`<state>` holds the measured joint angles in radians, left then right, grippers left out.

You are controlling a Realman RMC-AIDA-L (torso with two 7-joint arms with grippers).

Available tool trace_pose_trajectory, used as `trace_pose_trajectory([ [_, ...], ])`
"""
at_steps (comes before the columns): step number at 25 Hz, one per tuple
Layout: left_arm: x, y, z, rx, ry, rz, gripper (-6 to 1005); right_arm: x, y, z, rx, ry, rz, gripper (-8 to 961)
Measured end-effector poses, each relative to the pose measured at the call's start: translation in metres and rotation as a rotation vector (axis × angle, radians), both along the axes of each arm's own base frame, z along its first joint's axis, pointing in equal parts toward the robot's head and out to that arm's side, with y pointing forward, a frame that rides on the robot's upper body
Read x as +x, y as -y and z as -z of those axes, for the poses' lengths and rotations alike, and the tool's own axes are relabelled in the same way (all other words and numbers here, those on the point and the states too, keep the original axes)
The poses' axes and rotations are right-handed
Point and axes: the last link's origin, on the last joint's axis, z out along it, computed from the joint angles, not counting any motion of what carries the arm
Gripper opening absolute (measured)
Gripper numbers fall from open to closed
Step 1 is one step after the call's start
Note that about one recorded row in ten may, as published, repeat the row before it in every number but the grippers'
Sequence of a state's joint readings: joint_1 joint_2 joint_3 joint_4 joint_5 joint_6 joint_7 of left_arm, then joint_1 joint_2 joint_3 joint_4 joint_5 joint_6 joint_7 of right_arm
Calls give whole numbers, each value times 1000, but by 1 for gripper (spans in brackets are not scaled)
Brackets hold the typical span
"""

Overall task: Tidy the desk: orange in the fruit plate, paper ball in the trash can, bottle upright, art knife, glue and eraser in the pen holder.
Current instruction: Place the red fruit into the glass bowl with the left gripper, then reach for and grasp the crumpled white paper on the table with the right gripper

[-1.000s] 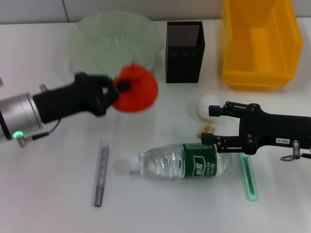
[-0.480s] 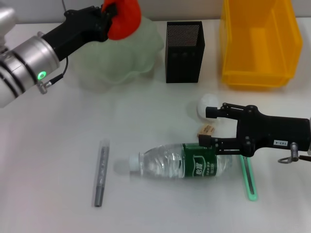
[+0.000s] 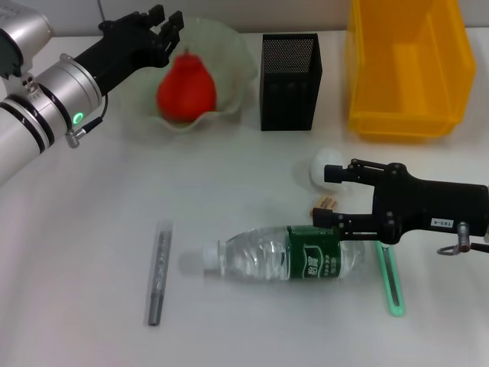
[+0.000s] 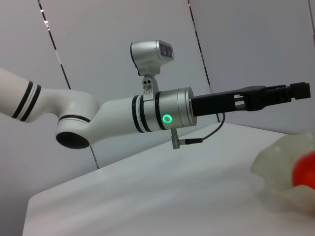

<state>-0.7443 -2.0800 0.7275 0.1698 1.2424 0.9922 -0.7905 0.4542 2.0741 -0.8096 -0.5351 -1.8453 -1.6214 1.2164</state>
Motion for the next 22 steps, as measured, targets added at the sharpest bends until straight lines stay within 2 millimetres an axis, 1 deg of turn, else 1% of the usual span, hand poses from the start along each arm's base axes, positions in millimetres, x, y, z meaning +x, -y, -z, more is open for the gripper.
trace_pose_trajectory([
  [5,0,1,-1,0,17,4,307,0,0,0,2,0,0,831],
  [8,6,11,-5,-40,84,63,408,1,-2,-2,14,-3,7,831],
  [10,13,31,-12,-136,141,188,475,1,-3,-4,25,-9,13,831],
  [11,14,34,-13,-151,143,206,509,1,-4,-5,30,-12,16,831],
  [13,18,54,-14,-250,125,304,576,1,-5,-6,39,-17,20,831],
  [15,18,54,-14,-250,125,304,643,1,-6,-8,48,-20,23,831],
  [16,18,59,-14,-276,112,330,677,1,-6,-9,52,-21,24,831],
  [17,11,86,-10,-428,42,399,702,2,-7,-9,55,-22,26,831],
  [22,-9,105,-14,-565,-8,396,829,2,-8,-12,59,-19,29,831],
])
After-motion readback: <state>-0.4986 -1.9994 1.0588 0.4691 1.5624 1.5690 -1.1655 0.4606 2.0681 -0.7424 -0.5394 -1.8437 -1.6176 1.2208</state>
